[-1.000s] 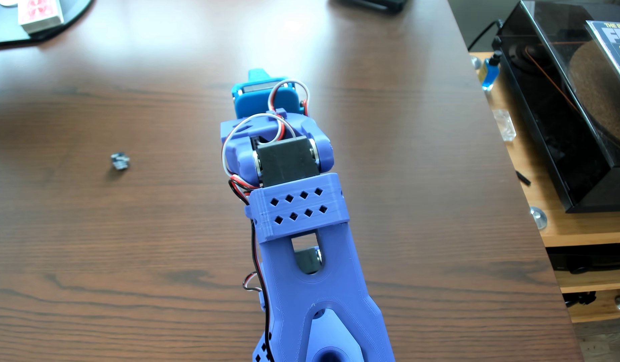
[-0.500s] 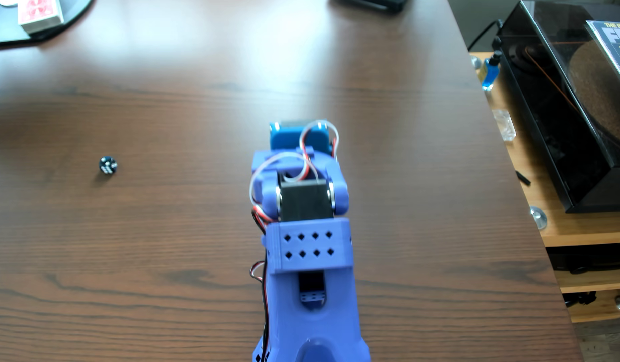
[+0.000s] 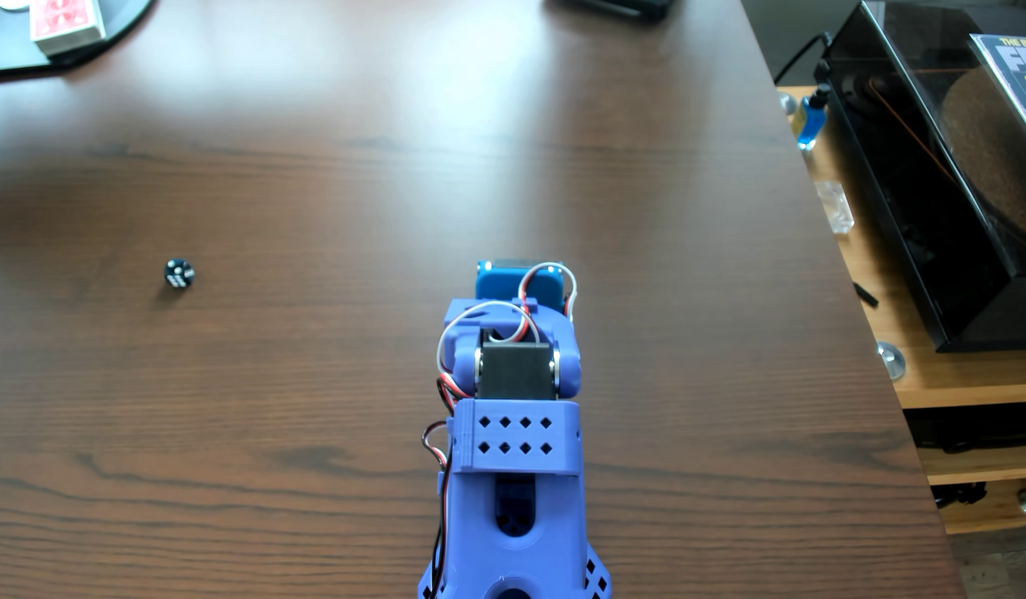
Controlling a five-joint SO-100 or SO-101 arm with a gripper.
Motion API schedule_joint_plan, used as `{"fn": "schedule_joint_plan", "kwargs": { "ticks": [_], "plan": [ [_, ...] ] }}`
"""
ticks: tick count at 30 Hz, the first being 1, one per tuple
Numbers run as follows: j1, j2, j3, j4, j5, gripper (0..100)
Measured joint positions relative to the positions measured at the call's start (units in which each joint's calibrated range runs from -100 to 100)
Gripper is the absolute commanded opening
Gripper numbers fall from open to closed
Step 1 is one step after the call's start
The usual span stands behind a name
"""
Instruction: Grab the blue dice
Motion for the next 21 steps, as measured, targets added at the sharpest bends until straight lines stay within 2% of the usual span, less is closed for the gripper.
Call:
{"fn": "schedule_joint_plan", "kwargs": {
  "ticks": [21],
  "plan": [
    [-1.46, -6.1, 2.78, 0.09, 0.0, 2]
  ]
}}
